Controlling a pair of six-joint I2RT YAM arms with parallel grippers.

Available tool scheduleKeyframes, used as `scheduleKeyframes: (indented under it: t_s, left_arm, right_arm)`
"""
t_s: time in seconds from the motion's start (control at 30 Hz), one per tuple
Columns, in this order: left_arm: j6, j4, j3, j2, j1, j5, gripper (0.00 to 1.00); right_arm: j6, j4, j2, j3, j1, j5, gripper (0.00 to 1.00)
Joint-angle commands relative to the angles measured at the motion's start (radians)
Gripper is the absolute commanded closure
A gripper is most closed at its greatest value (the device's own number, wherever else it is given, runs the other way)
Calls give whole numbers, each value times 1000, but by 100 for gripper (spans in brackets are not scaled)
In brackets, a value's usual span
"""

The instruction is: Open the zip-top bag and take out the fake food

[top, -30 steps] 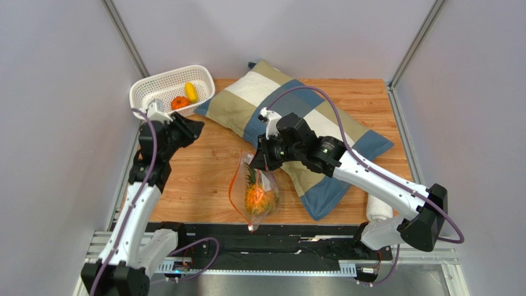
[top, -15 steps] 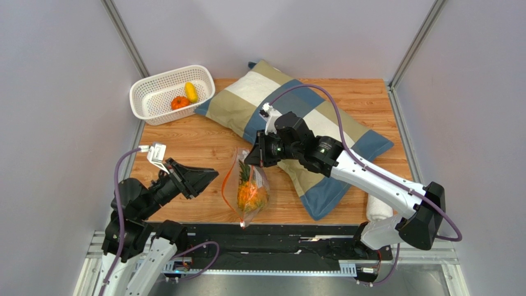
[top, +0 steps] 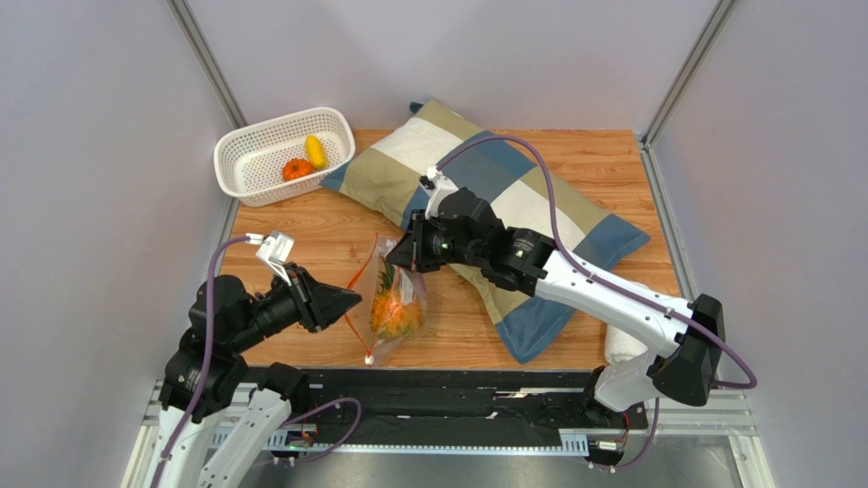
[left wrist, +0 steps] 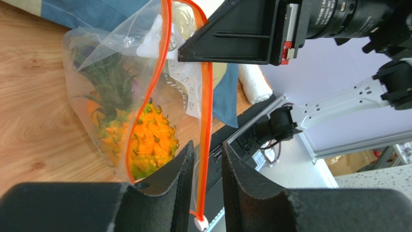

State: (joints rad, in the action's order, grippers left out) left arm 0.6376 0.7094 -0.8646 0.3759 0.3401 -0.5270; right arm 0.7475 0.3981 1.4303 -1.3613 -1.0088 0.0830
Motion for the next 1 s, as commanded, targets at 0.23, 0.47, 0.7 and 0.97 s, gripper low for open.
scheduleKeyframes:
  t_s: [0.23,0.47,0.7,0.97]
  left_arm:
    - [-171,62,18,73,7,157,67]
    - [-130,-60,56,142,7,279,65]
    - [-73,-221,144,258,11,143,67]
    - [-46,-252,196,324,11,281,50]
  right_arm:
    - [136,-102,111,-139,-62,-155,100]
    - [171,-100,130,-166,-63,-158,100]
    - [222,-64,190,-257,-62,-166,100]
    - [303,-35,180,-233,-63,-203,100]
